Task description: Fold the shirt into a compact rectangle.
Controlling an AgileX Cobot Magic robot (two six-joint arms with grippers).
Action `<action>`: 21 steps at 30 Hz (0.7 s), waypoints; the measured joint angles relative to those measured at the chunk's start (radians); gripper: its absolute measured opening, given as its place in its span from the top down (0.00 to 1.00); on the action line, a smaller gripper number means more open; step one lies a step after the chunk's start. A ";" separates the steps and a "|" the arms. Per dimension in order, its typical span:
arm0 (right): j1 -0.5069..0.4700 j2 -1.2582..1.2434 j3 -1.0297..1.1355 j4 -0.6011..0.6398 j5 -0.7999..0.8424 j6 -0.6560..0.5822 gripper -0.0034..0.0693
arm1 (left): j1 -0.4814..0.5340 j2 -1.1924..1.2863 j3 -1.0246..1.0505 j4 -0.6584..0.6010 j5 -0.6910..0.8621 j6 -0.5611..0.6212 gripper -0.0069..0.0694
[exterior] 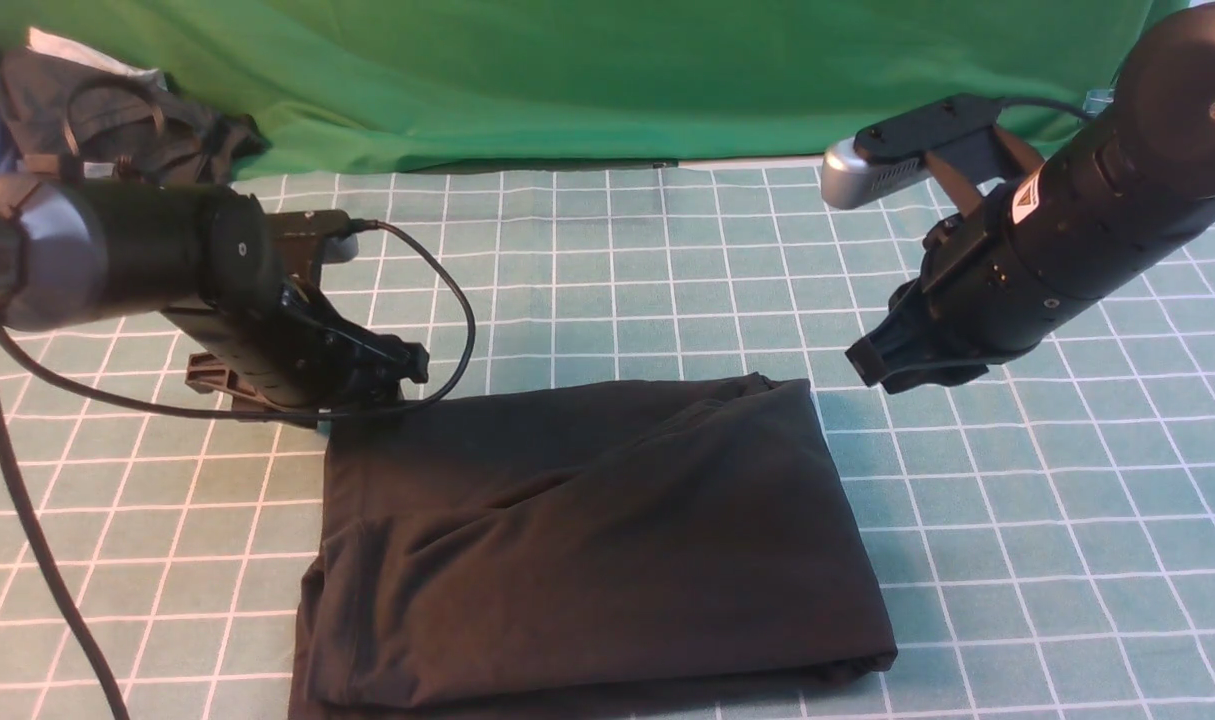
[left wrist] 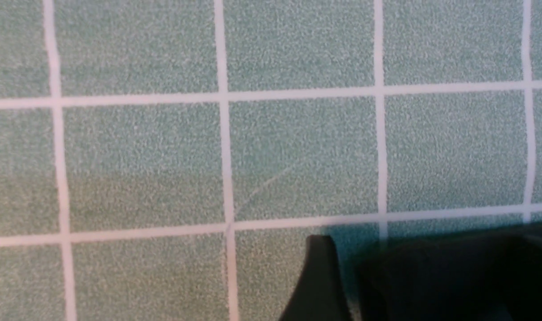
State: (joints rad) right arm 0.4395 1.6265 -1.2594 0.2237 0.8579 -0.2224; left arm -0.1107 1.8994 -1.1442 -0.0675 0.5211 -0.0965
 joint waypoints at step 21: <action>-0.110 0.418 -0.305 0.201 0.103 -0.015 0.17 | 0.003 0.025 -0.022 -0.073 0.024 0.096 0.82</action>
State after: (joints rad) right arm 0.3297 2.0449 -1.5649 0.4250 0.9613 -0.2375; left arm -0.1078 1.9242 -1.1658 -0.1409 0.5454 0.0000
